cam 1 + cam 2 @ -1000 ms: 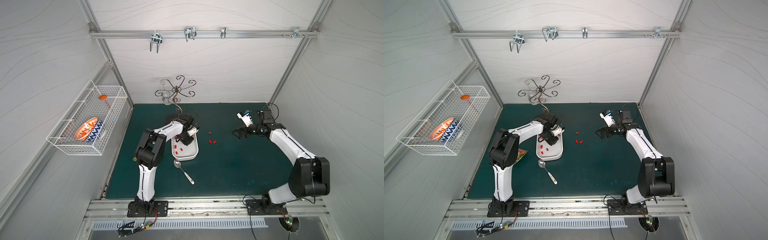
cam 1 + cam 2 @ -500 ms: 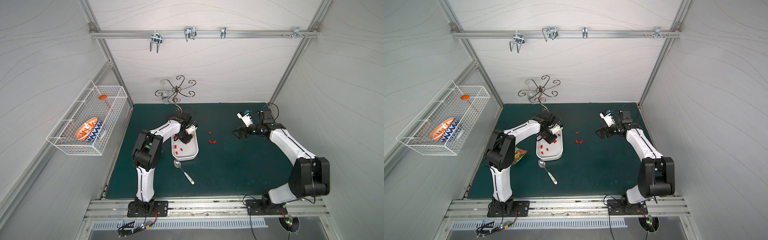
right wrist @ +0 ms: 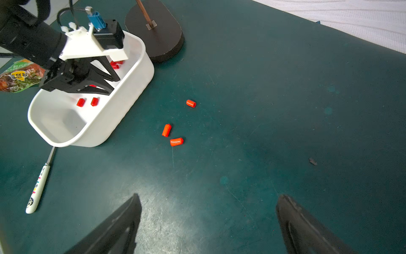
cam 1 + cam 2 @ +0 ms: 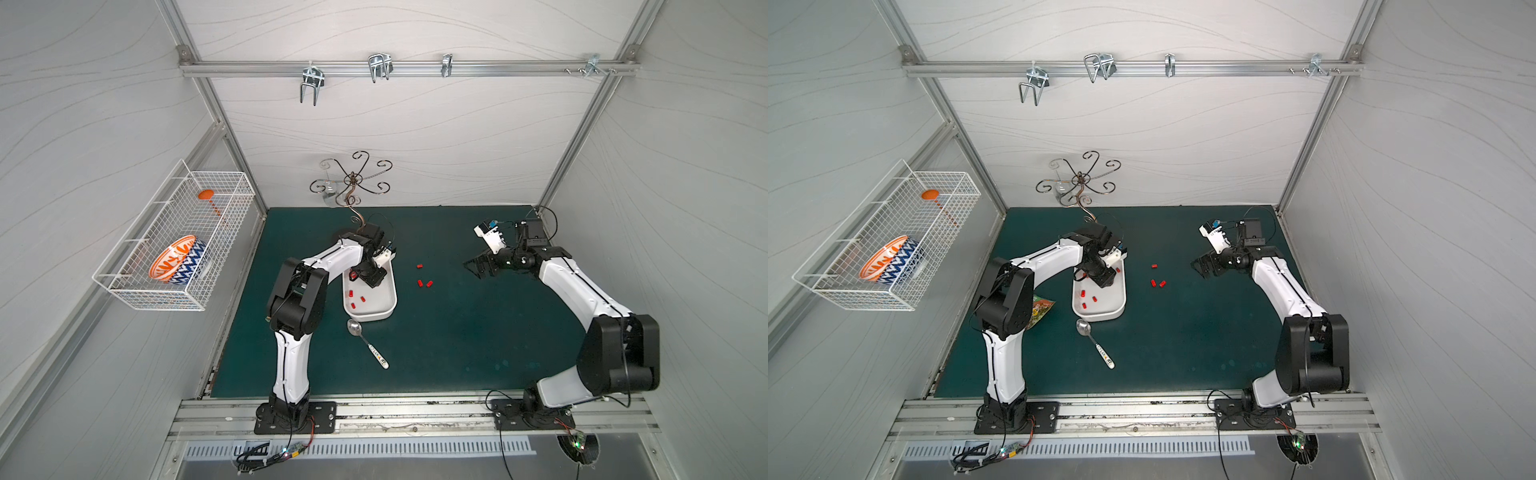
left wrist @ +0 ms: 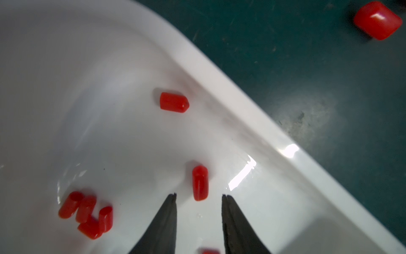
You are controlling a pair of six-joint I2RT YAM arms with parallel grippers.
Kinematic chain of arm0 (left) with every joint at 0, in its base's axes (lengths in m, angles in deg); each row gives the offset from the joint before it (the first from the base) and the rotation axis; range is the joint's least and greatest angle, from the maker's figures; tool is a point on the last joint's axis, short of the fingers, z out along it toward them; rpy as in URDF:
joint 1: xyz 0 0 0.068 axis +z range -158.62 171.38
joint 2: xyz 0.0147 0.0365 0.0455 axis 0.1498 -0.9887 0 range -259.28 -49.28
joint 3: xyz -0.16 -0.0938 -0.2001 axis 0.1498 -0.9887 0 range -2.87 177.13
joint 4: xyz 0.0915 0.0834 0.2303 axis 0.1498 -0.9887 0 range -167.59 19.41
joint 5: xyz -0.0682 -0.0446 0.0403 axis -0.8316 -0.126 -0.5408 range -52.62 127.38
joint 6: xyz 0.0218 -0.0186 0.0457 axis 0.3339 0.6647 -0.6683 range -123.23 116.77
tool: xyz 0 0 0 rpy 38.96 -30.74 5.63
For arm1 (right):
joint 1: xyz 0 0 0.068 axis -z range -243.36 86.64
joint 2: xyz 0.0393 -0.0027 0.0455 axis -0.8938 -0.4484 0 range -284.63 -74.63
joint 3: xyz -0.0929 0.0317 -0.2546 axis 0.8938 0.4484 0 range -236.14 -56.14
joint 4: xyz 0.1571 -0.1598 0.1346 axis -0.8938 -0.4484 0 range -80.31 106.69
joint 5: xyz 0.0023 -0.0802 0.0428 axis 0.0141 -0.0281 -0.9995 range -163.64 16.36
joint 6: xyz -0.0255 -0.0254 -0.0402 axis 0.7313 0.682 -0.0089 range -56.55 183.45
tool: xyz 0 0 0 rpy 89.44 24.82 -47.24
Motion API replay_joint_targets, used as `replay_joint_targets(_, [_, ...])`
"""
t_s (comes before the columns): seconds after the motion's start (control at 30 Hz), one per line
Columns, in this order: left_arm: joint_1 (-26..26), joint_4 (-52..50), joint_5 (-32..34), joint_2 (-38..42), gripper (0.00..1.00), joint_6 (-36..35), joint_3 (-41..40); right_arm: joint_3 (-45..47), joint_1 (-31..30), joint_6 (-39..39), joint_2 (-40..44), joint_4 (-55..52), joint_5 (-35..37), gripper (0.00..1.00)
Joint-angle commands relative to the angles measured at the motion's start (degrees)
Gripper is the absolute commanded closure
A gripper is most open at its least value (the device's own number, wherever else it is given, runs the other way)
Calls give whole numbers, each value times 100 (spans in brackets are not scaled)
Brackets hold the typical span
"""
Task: Take the screw protection sleeves out of the storage box
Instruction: Pick up the screw protection sleeve from the storage box.
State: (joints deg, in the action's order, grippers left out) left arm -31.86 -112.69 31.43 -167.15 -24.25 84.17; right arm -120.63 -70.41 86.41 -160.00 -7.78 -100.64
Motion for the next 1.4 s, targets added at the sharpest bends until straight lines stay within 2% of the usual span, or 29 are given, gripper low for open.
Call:
replay_joint_targets(0.0, [23, -27, -38, -232, 61, 79, 256, -48, -24, 102, -22, -67, -33, 1])
replay_joint_targets(0.17, [22, 36, 42, -318, 65, 115, 244, -45, -24, 104, -29, -67, -44, 1])
replay_joint_targets(0.37, [22, 207, 119, -295, 81, 127, 84, -55, -24, 87, -33, -76, -64, 1])
replay_joint_targets(0.53, [48, 260, 153, -39, 89, 116, -28, -64, -22, 68, -57, -74, -68, 1])
replay_joint_targets(0.83, [132, 237, -207, 793, 92, -45, -347, -81, -33, 87, 2, -95, -68, 1])
replay_joint_targets(1.0, [120, 49, -725, 1275, 92, -113, -417, -112, -55, 79, -24, -137, -122, 1])
replay_joint_targets(1.17, [46, -209, -974, 1483, 92, -150, -198, -165, -161, 77, -26, -230, -221, 1])
replay_joint_targets(1.37, [-290, -474, -906, 1435, 92, -305, 225, -437, -429, 41, -237, -552, -376, 1])
